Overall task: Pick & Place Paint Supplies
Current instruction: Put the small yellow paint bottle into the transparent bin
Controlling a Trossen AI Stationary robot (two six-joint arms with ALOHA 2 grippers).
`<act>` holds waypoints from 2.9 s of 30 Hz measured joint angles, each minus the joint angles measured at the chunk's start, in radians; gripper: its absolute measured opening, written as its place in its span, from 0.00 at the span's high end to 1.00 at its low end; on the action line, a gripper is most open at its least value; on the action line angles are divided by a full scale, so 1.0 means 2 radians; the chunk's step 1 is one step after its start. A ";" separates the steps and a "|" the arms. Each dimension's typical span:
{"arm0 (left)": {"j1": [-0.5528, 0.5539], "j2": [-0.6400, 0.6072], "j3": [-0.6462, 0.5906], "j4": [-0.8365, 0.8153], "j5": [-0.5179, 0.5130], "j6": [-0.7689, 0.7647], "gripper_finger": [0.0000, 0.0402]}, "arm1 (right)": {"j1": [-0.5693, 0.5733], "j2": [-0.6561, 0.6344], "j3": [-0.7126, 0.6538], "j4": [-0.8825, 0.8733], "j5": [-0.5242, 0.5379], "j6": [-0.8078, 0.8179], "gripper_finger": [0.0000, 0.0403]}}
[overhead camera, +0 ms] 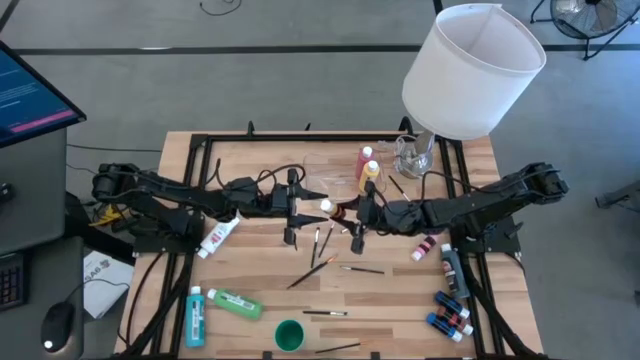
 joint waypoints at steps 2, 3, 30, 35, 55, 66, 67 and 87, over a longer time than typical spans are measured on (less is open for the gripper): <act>0.000 0.000 0.000 0.000 0.000 0.000 0.59 | 0.000 0.000 0.000 0.000 0.000 0.000 0.65; 0.000 0.000 0.000 0.000 0.000 0.001 0.59 | 0.000 0.000 0.000 0.000 0.000 0.000 0.65; 0.007 0.000 0.021 -0.071 -0.017 0.015 0.59 | 0.000 0.000 0.000 -0.002 0.000 0.000 0.65; 0.007 0.000 0.021 -0.068 -0.017 0.018 0.59 | 0.000 0.000 0.000 -0.003 0.000 0.003 0.65; 0.012 0.000 0.049 -0.149 -0.005 0.015 0.59 | -0.003 0.000 0.000 -0.006 0.001 0.009 0.65; 0.010 -0.002 0.059 -0.160 -0.007 0.018 0.71 | -0.006 0.000 0.000 -0.008 0.000 0.009 0.64; 0.010 -0.002 0.059 -0.156 -0.007 0.018 0.71 | -0.006 0.000 0.000 -0.009 0.000 0.009 0.64; 0.009 0.010 0.058 -0.131 -0.007 0.023 0.73 | -0.009 0.000 0.000 -0.008 0.000 0.009 0.64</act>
